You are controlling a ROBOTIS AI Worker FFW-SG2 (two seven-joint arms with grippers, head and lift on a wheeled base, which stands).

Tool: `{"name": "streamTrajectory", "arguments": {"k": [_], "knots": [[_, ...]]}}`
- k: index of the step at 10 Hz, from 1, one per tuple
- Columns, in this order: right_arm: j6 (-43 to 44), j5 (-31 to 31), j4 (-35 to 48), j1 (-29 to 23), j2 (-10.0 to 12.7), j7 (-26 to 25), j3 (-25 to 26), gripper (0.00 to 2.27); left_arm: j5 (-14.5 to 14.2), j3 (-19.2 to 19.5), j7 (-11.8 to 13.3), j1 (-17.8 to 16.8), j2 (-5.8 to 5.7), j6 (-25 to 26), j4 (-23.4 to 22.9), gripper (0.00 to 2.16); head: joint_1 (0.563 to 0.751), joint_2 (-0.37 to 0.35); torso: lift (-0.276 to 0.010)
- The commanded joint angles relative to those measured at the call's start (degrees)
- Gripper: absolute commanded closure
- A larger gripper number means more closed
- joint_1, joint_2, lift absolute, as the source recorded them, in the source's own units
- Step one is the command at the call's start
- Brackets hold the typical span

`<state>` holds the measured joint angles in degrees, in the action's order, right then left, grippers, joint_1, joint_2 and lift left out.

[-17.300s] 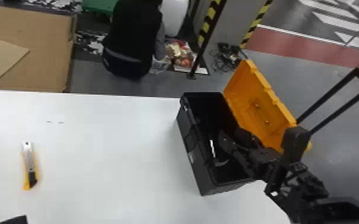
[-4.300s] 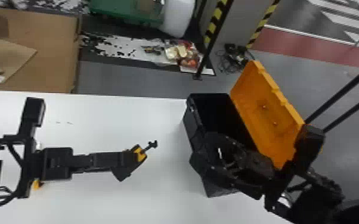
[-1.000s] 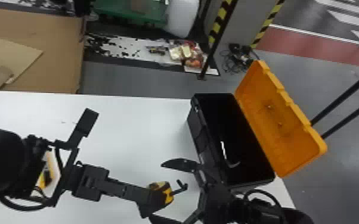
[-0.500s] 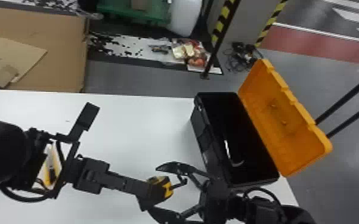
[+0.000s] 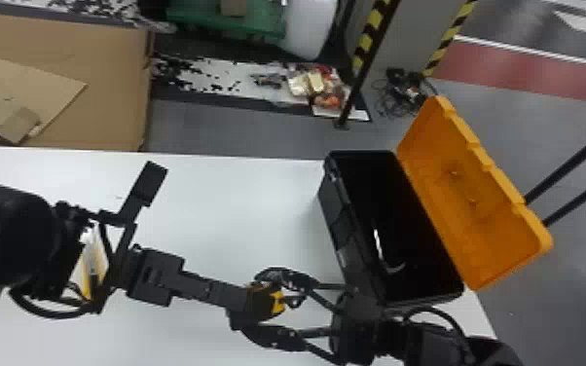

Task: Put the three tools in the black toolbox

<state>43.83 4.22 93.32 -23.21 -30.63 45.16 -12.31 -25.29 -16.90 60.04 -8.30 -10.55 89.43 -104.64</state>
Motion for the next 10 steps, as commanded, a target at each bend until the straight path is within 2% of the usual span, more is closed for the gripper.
{"name": "streamTrajectory", "arguments": {"k": [1,2,4,7,9,10], "knots": [[-0.02,0.09,0.02,0.0,-0.13,-0.07,0.0,1.6,0.25,-0.15,-0.36,0.56,0.18,0.6,0.05,0.81,0.695,-0.264,-0.055],[-0.02,0.35,0.02,0.09,-0.13,-0.16,0.09,1.6,0.25,-0.15,-0.63,0.83,0.18,0.6,0.05,0.0,0.695,-0.266,-0.055],[-0.37,1.05,0.02,0.09,-0.4,-0.24,0.53,1.6,0.25,0.46,-0.63,1.36,0.09,0.6,-0.3,0.0,0.695,-0.27,-0.055],[-0.55,2.2,0.02,0.18,-0.31,-0.95,1.58,1.6,0.07,5.73,0.52,3.64,0.0,0.6,-1.88,0.0,0.695,-0.263,-0.055],[-0.73,2.55,0.02,0.18,-0.22,-1.39,2.46,1.6,0.07,13.91,0.69,7.6,0.18,0.6,-4.87,0.0,0.695,-0.234,-0.055],[-0.73,3.25,-0.15,0.18,-0.13,-1.83,3.08,1.6,-0.02,19.09,0.52,10.94,0.53,0.6,-7.06,0.0,0.695,-0.222,-0.055]]}}
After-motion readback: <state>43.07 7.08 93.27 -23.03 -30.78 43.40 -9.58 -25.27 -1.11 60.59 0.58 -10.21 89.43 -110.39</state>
